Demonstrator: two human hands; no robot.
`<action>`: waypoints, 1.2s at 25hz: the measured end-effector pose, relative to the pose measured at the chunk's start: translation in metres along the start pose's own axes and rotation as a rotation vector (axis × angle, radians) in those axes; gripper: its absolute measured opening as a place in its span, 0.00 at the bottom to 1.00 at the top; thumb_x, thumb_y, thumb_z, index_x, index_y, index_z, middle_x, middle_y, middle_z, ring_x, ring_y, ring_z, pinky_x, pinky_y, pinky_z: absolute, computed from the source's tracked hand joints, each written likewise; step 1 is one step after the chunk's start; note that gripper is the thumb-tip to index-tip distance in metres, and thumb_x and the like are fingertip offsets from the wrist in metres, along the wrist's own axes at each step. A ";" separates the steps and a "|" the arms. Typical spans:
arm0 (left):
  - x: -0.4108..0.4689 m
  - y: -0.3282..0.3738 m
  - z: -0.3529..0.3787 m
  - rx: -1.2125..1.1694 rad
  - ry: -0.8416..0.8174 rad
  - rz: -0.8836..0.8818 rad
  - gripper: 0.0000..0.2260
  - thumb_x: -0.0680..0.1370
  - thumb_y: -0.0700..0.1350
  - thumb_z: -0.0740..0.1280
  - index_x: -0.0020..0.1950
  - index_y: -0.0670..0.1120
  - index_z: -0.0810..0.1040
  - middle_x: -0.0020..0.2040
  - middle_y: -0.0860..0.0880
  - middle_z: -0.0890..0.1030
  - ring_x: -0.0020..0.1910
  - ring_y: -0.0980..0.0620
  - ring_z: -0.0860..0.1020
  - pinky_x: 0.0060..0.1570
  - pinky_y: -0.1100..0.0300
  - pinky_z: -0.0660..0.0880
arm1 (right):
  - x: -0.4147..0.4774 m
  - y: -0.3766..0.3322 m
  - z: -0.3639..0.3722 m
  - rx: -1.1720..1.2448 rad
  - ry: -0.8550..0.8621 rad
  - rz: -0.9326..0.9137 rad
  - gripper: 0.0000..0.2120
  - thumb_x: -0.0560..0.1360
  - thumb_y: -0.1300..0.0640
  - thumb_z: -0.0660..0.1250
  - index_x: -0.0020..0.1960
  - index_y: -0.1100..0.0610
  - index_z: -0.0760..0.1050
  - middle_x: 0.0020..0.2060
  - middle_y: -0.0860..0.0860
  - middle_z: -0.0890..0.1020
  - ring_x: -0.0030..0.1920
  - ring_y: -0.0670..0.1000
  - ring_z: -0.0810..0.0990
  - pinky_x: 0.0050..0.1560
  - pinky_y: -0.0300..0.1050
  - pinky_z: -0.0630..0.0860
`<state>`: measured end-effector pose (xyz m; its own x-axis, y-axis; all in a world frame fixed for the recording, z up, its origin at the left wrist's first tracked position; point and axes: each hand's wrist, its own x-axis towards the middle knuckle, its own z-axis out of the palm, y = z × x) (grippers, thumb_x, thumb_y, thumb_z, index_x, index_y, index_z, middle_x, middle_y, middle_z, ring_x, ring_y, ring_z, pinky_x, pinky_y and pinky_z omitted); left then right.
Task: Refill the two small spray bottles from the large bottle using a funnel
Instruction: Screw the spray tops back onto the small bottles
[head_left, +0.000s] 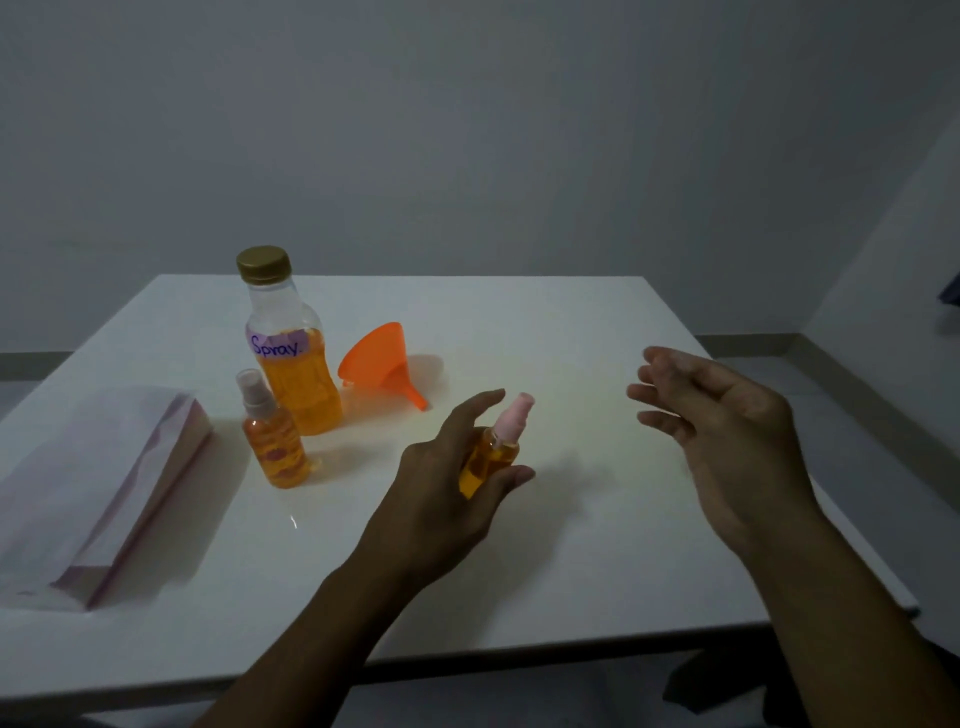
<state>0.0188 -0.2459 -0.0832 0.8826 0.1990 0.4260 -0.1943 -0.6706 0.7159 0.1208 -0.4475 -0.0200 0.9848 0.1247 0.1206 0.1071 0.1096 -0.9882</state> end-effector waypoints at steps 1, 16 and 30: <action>0.000 0.002 0.000 -0.017 -0.012 -0.008 0.31 0.73 0.58 0.70 0.72 0.62 0.60 0.56 0.60 0.80 0.51 0.60 0.79 0.51 0.71 0.74 | 0.001 0.002 -0.005 -0.032 0.002 0.000 0.12 0.73 0.55 0.72 0.56 0.56 0.83 0.51 0.51 0.86 0.50 0.52 0.86 0.52 0.50 0.81; 0.001 0.012 0.007 -0.194 -0.111 -0.011 0.26 0.80 0.52 0.61 0.74 0.64 0.52 0.50 0.59 0.75 0.44 0.51 0.79 0.41 0.57 0.80 | -0.003 0.009 -0.007 -0.307 -0.044 -0.117 0.08 0.74 0.51 0.73 0.53 0.50 0.84 0.46 0.44 0.86 0.40 0.48 0.87 0.42 0.43 0.82; 0.000 0.010 0.012 0.053 -0.023 -0.062 0.20 0.79 0.59 0.58 0.69 0.66 0.57 0.48 0.60 0.76 0.39 0.61 0.77 0.44 0.68 0.71 | -0.004 0.008 -0.007 -0.309 -0.037 -0.143 0.07 0.74 0.52 0.73 0.52 0.50 0.84 0.48 0.43 0.86 0.38 0.48 0.87 0.40 0.43 0.81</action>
<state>0.0225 -0.2612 -0.0831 0.9019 0.2254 0.3684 -0.1163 -0.6947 0.7098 0.1191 -0.4544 -0.0291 0.9518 0.1661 0.2577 0.2856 -0.1747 -0.9423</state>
